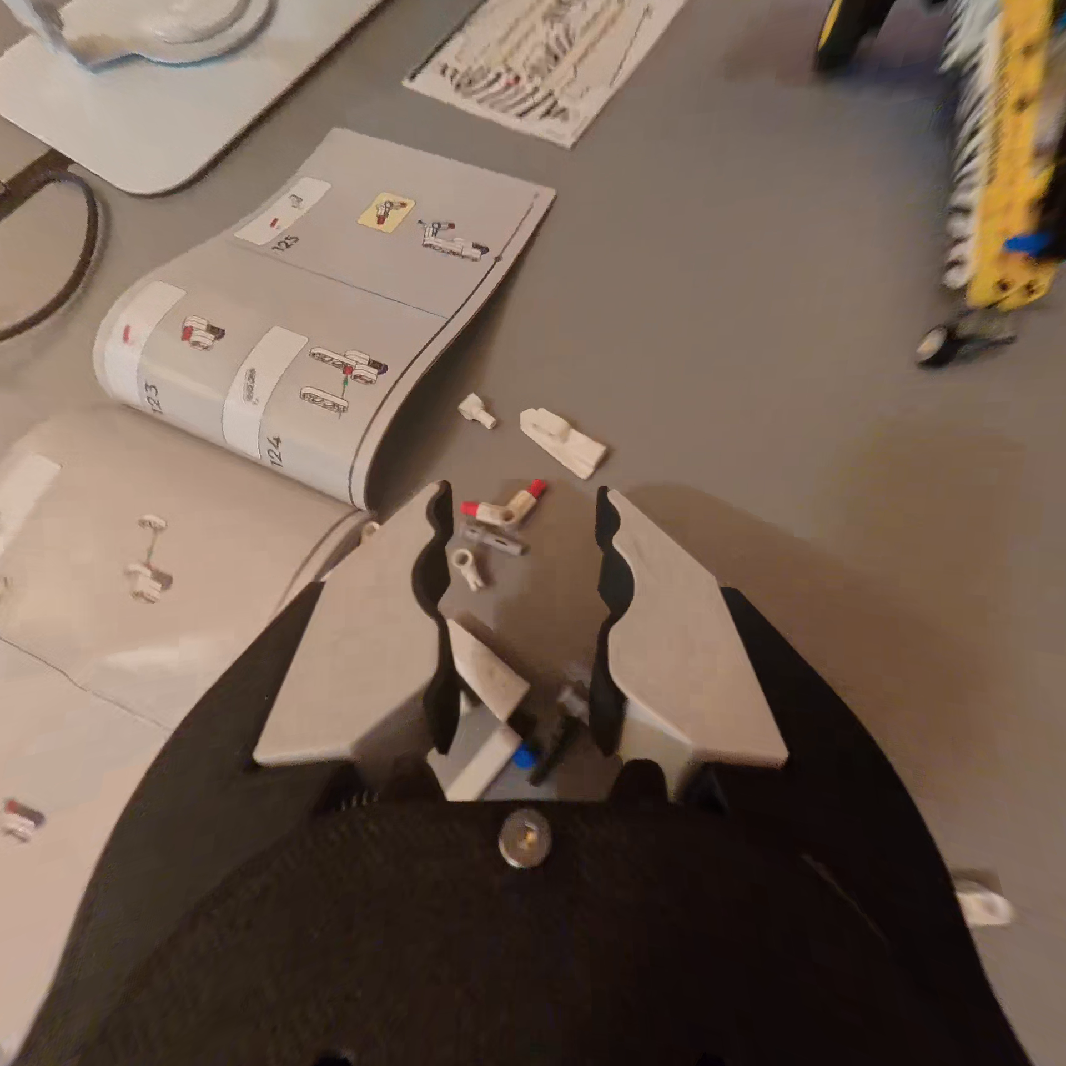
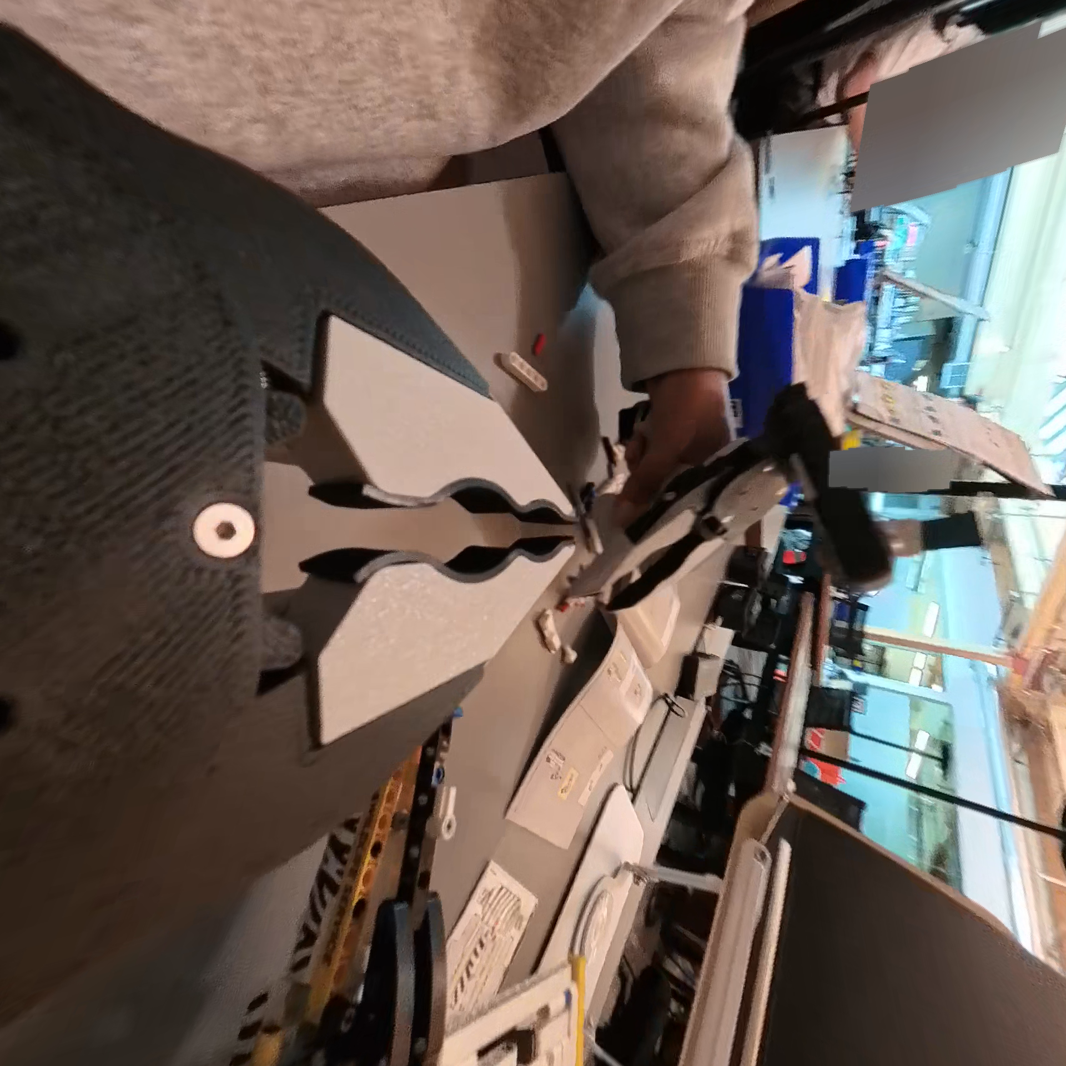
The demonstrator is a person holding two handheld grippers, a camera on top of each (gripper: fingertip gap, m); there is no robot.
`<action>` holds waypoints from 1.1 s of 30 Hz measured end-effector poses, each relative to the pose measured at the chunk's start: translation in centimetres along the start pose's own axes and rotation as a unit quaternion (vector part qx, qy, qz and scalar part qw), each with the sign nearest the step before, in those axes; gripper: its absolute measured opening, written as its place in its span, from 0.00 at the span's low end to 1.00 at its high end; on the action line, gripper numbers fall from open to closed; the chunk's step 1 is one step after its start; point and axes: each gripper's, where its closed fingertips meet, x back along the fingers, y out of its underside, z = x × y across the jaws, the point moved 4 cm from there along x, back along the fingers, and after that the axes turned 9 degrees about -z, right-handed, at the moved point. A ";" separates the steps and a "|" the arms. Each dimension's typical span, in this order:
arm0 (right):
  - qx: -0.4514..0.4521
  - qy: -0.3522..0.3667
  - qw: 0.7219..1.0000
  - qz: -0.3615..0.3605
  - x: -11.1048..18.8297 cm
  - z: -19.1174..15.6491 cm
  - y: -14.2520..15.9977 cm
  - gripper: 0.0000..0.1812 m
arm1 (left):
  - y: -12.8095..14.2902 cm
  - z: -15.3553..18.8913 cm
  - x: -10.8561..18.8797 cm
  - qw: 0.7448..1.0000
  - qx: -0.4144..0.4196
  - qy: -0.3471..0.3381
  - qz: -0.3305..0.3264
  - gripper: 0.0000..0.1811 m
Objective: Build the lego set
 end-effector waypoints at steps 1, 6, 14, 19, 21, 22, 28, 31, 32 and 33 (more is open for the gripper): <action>-0.004 0.004 1.000 0.016 0.4 0.1 -0.2 0.02 | 0.1 -0.4 -0.6 1.000 -0.010 -0.008 -0.018 0.29; -0.006 0.005 0.998 0.059 1.4 0.2 -0.7 0.02 | 0.3 0.0 -1.7 0.999 -0.013 0.029 -0.036 0.22; 0.003 0.009 0.999 0.040 0.8 0.1 -0.5 0.02 | 0.2 1.6 -0.7 0.997 -0.027 0.070 -0.008 0.01; 0.002 0.017 0.999 0.040 0.6 0.5 -0.5 0.02 | -1.7 2.5 2.1 0.990 -0.013 0.107 0.090 0.02; 0.003 0.019 0.999 0.038 0.4 0.5 -0.5 0.02 | -2.5 3.4 3.9 0.978 -0.017 0.141 0.152 0.02; 0.004 0.020 0.999 0.037 0.4 0.5 -0.5 0.02 | -2.8 4.0 4.8 0.970 -0.023 0.156 0.186 0.01; -0.002 0.010 0.999 0.051 -0.4 0.1 -0.9 0.02 | -2.5 5.2 7.9 0.949 -0.025 0.149 0.278 0.02; 0.009 0.011 0.999 0.043 -0.8 -0.2 -0.9 0.02 | -2.1 5.0 8.7 0.936 0.006 0.172 0.308 0.01; 0.011 0.010 0.999 0.043 -0.9 -0.3 -0.9 0.02 | -2.2 5.1 9.2 0.925 0.020 0.193 0.325 0.01; 0.008 0.008 0.999 0.047 -1.0 -0.4 -1.0 0.02 | -2.3 5.3 9.7 0.914 0.037 0.218 0.341 0.01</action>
